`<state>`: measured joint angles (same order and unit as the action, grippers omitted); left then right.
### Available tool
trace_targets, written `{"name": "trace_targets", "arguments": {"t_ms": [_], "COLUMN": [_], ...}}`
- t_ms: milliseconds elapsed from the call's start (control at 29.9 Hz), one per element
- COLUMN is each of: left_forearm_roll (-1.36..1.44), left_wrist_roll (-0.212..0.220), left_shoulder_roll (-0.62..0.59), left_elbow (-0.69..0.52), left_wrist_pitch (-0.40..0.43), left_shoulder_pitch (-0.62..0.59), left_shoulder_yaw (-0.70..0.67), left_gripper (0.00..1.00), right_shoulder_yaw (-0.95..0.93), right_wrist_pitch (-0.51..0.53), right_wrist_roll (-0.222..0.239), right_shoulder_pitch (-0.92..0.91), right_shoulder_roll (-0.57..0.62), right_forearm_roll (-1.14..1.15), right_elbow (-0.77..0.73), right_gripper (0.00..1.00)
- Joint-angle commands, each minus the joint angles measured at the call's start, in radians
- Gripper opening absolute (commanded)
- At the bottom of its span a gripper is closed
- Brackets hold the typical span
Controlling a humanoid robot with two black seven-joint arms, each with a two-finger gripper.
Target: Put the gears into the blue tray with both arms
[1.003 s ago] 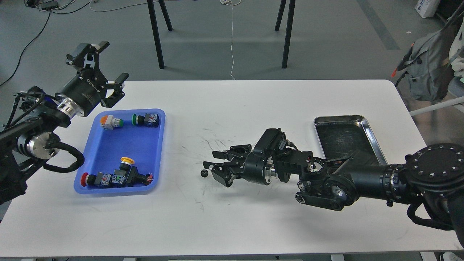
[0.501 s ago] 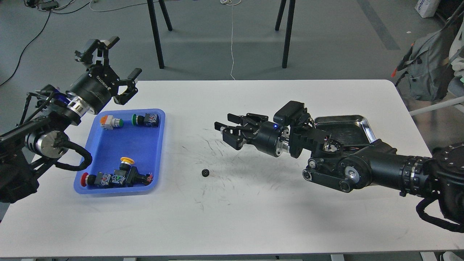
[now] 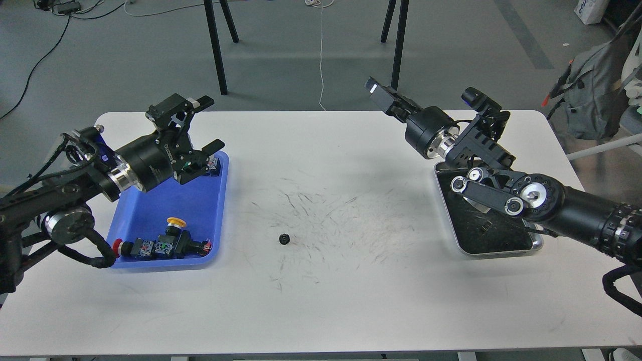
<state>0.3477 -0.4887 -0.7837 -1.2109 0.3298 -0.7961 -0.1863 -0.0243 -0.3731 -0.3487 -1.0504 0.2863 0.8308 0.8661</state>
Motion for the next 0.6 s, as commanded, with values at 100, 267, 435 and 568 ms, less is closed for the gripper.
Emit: {"name": "trace_targets", "arguments": {"t_ms": [100,267,435,568], "left_forearm_roll": [0.053,-0.045,-0.13,-0.156], "left_wrist_roll": [0.0,0.0,0.0,0.0], "left_shoulder_roll": [-0.071,-0.092,-0.06,-0.025], "left_elbow": [-0.095,-0.096,-0.088,-0.096], "left_wrist_pitch": [-0.037,-0.034,-0.018,0.048], "left_shoulder_pitch": [0.003,0.054,0.069,0.101], "left_shoulder_yaw": [0.018,-0.12,-0.159,-0.151], "left_gripper": [1.0,0.99,0.99,0.99], "right_shoulder_yaw": [-0.075,-0.124,-0.144,-0.146], "right_wrist_pitch": [-0.009,-0.01,-0.01,-0.01], "right_wrist_roll": [-0.003,-0.001,-0.003,-0.003], "right_shoulder_pitch": [0.064,0.096,0.105,0.112], "right_shoulder_roll": [0.022,0.022,0.022,0.034], "right_forearm_roll": [-0.041,-0.041,-0.041,-0.041], "right_elbow": [0.005,0.004,0.004,0.004], "right_gripper": [0.64,0.64,0.64,0.64]}}
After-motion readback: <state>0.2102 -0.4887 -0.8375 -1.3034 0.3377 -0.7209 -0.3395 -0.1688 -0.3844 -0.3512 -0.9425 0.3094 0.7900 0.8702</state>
